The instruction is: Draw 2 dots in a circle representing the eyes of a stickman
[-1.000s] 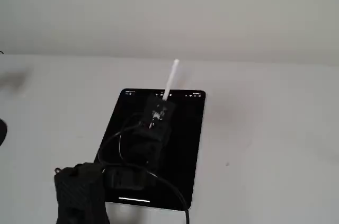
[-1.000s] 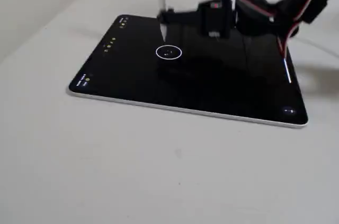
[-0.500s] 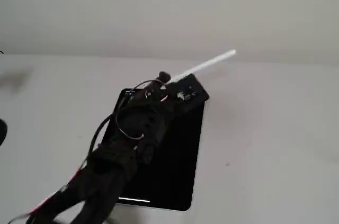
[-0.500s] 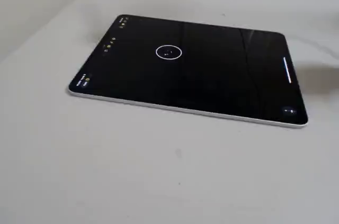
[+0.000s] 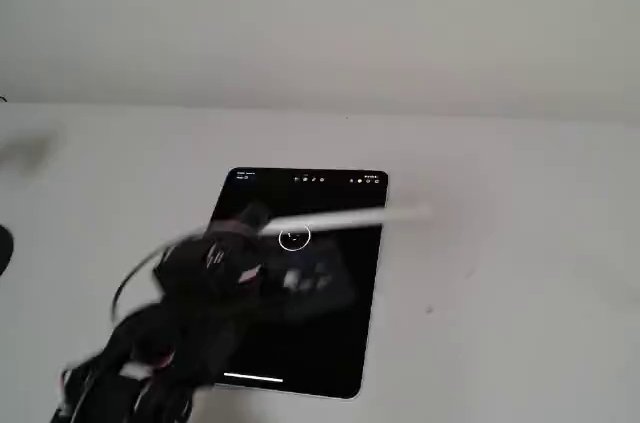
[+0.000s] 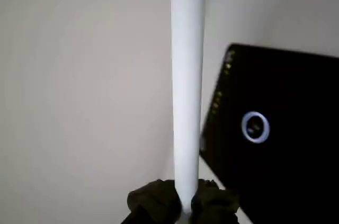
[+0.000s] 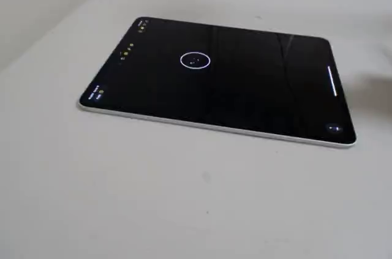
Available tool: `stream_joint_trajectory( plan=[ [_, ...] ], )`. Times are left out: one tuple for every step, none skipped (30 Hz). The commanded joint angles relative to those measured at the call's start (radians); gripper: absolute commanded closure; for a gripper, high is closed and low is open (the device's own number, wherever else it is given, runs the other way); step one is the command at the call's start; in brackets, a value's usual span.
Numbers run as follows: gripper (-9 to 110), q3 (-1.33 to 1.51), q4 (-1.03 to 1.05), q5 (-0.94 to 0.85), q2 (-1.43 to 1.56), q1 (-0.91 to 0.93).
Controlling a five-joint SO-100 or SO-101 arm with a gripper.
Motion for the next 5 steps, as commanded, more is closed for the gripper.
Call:
stream_joint_trajectory(
  plan=[
    [102, 0.227, 0.176, 0.031, 0.377, -0.025],
    [102, 0.25, 0.198, 0.038, 0.388, -0.015],
    [102, 0.272, 0.204, 0.046, 0.388, 0.0],
    [102, 0.291, 0.206, 0.075, 0.388, 0.012],
    [102, 0.316, 0.207, 0.091, 0.388, 0.014]
  ],
)
